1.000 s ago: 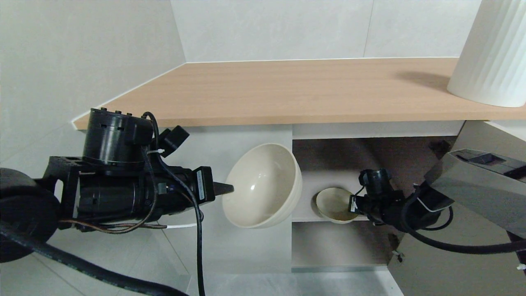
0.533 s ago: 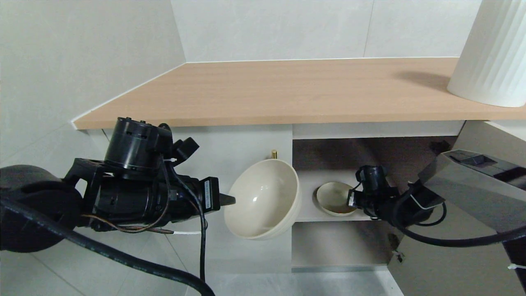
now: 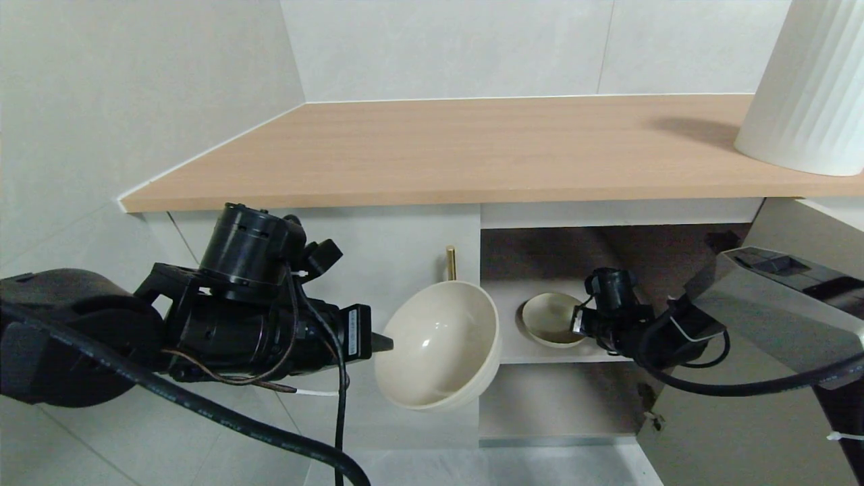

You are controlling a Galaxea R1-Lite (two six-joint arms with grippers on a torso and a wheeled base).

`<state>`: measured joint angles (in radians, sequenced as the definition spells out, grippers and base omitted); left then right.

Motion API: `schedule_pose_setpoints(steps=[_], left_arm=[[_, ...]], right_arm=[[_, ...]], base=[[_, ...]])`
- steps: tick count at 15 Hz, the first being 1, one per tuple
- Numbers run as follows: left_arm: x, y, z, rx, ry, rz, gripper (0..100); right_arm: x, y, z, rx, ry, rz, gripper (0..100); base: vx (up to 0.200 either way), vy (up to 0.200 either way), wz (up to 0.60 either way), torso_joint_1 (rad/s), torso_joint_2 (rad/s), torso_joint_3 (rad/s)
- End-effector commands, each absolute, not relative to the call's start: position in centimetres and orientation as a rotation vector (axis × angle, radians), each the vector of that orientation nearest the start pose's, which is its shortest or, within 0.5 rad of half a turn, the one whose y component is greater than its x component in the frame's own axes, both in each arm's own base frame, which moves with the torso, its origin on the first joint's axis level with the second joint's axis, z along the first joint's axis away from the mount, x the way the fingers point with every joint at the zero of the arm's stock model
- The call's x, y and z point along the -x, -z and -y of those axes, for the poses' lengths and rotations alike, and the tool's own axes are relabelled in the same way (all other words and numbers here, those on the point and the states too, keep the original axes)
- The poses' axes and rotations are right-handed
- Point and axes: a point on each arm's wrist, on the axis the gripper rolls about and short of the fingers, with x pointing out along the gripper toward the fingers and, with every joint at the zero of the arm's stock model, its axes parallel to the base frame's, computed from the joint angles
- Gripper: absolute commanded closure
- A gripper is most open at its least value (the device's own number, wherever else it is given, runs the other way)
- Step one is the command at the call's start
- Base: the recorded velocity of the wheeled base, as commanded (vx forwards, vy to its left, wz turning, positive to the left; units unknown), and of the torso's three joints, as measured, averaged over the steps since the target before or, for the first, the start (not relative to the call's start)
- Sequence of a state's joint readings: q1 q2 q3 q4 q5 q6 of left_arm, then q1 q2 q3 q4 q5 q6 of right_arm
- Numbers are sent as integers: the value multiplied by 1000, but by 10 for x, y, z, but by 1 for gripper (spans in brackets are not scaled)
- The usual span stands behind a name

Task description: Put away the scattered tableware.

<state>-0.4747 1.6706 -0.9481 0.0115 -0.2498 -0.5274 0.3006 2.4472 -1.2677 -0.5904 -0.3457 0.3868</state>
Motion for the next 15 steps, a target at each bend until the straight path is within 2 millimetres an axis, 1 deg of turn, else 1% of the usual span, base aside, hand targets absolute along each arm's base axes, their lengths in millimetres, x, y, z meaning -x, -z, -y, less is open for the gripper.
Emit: schedule_pose_setpoints(steps=[1, 3, 4, 7, 8, 9, 10, 11, 13, 14, 15], left_arm=[[-252, -169, 137, 394, 478, -915, 100], [-252, -167, 141, 389, 484, -927, 100], [-253, -166, 141, 389, 484, -929, 100], [-252, -165, 143, 385, 488, -933, 100], [-253, -163, 145, 385, 485, -940, 100], [-253, -161, 147, 381, 486, -947, 100], [-253, -159, 149, 377, 486, -953, 100], [-253, -158, 151, 370, 481, -956, 100], [-254, -147, 155, 341, 442, -987, 100], [-257, -135, 163, 288, 369, -1007, 100], [-259, -126, 169, 244, 320, -1014, 100]], right_arm=[[-434, -3, -126, -192, 149, -534, 100], [-434, -2, -127, -191, 151, -532, 100], [-434, -2, -127, -191, 151, -532, 0], [-434, -4, -126, -195, 152, -524, 0], [-432, -7, -126, -196, 153, -518, 0], [-425, -17, -126, -194, 152, -511, 0], [-415, -31, -127, -196, 136, -504, 0], [-401, -46, -131, -190, 110, -501, 0], [-370, -67, -133, -145, 24, -536, 0], [-348, -89, -137, -144, -94, -558, 0], [-335, -101, -140, -140, -141, -585, 0]], base=[[0, 0, 0, 0, 0, 0], [0, 0, 0, 0, 0, 0], [0, 0, 0, 0, 0, 0], [0, 0, 0, 0, 0, 0], [0, 0, 0, 0, 0, 0], [0, 0, 0, 0, 0, 0], [0, 0, 0, 0, 0, 0], [0, 0, 0, 0, 0, 0], [0, 0, 0, 0, 0, 0], [0, 0, 0, 0, 0, 0], [0, 0, 0, 0, 0, 0]])
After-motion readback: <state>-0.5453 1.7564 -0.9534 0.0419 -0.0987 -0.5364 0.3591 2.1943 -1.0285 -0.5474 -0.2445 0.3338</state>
